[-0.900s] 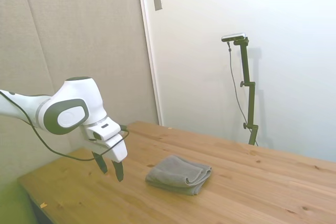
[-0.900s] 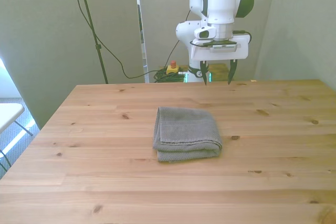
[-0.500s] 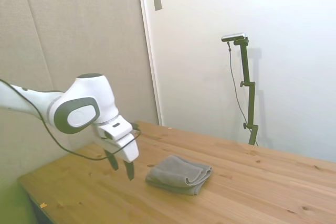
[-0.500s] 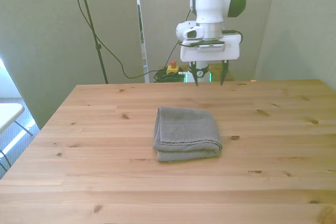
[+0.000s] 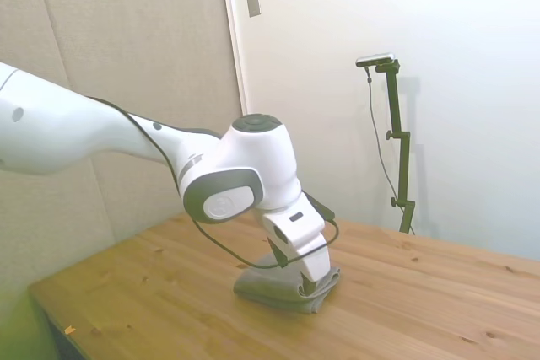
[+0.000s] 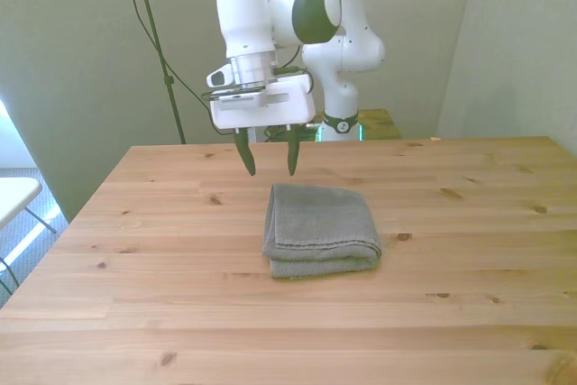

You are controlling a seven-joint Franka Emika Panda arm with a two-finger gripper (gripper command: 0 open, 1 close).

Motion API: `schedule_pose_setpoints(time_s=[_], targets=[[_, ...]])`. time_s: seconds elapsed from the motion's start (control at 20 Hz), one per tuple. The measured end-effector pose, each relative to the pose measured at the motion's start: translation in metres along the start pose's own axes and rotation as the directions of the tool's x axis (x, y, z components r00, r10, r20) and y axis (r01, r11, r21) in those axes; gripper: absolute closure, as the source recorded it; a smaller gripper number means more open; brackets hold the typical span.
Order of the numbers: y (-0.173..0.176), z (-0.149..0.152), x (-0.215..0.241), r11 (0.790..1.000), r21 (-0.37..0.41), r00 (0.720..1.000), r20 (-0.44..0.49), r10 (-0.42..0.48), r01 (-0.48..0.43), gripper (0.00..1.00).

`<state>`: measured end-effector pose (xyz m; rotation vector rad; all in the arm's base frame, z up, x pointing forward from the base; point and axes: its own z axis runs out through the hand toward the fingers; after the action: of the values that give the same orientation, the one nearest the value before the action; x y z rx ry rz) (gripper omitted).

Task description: Unfold the towel

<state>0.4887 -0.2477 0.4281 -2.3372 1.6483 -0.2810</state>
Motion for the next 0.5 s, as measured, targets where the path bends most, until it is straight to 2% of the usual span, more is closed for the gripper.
schedule_pose_setpoints(time_s=[0.15,0.2,0.5], targets=[[-0.001,0.019,0.0,1.0,0.013,0.999,0.039,-0.003,0.002,0.0],[-0.002,0.025,-0.002,1.0,0.019,0.998,0.054,-0.008,0.007,1.0],[-0.001,0.054,-0.007,0.996,0.058,0.987,0.143,-0.07,0.062,1.0]])
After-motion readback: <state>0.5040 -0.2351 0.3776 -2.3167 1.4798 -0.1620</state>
